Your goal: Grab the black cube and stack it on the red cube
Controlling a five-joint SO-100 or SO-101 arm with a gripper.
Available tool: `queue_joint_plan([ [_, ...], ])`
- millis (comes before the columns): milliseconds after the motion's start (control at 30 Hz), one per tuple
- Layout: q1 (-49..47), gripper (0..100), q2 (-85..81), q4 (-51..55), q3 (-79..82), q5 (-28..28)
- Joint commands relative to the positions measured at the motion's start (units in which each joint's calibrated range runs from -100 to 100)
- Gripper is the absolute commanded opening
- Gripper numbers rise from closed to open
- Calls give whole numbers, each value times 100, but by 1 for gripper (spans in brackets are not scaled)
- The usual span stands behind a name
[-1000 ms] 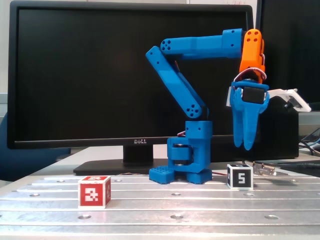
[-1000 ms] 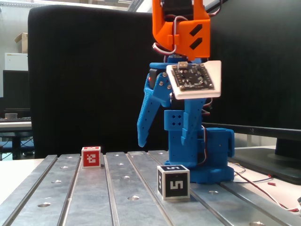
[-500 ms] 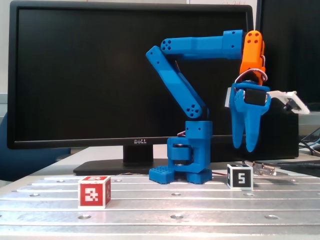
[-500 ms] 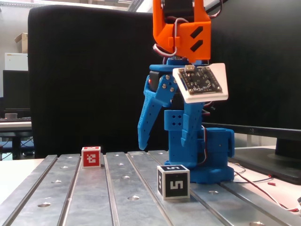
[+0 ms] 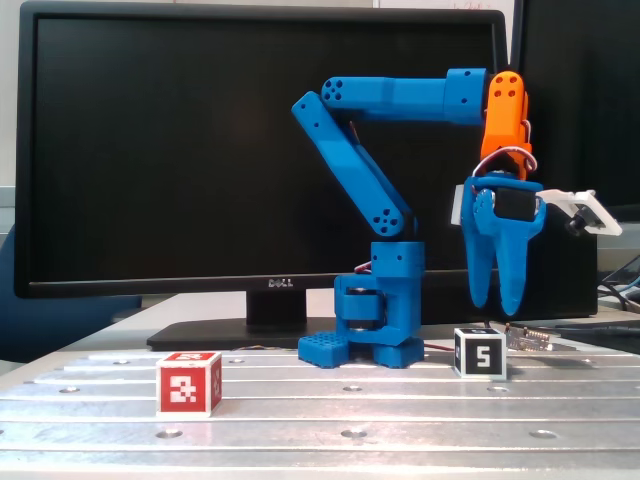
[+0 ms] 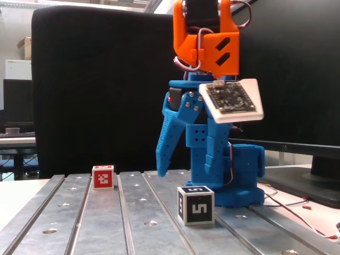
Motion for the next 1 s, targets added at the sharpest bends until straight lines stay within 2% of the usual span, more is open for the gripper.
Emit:
queue_joint_plan([
  [0, -56, 29, -73, -28, -11, 26],
  [367, -116, 28, -81, -353, -2, 26],
  [967, -116, 29, -89, -2, 296, 10],
])
